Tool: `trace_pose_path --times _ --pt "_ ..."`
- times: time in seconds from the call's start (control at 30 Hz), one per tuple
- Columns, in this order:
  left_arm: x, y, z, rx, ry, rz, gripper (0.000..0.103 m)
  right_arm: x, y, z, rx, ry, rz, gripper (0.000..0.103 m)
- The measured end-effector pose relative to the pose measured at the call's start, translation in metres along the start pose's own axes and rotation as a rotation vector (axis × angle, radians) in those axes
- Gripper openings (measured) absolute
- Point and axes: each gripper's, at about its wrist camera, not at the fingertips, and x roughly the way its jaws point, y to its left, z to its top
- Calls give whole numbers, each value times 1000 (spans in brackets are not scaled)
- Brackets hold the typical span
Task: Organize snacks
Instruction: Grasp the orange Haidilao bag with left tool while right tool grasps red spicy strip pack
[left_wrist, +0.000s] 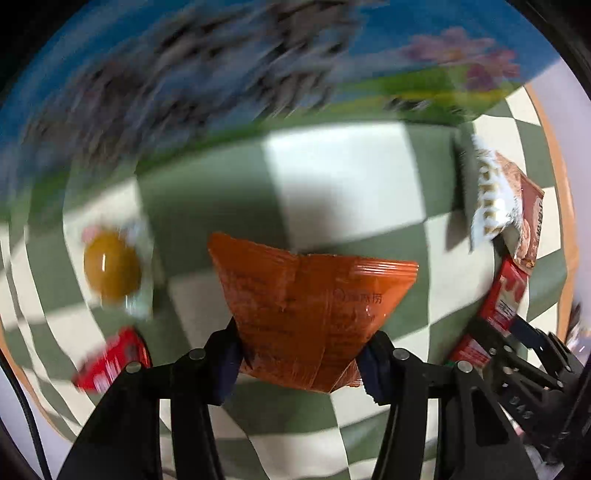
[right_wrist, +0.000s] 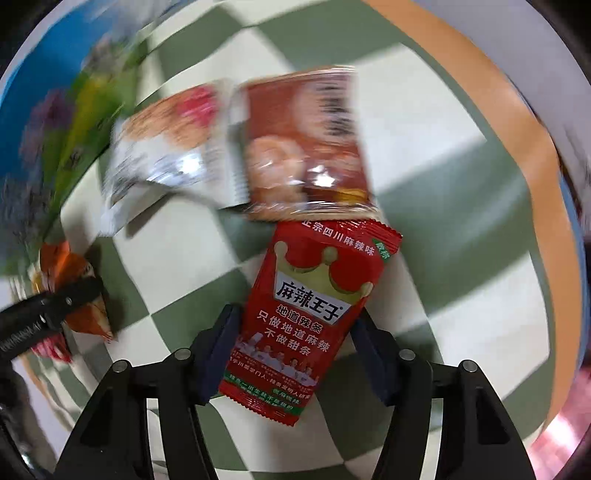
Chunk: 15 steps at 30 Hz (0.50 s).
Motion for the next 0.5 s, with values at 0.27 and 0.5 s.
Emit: trace_pose_path --times 0.27,0.5 --pt "21 39 -67 -152 122 -98 51 9 70 -22 -461 74 20 63" --pt "45 48 -77 -197 155 -169 62 15 88 -34 -508 171 96 76"
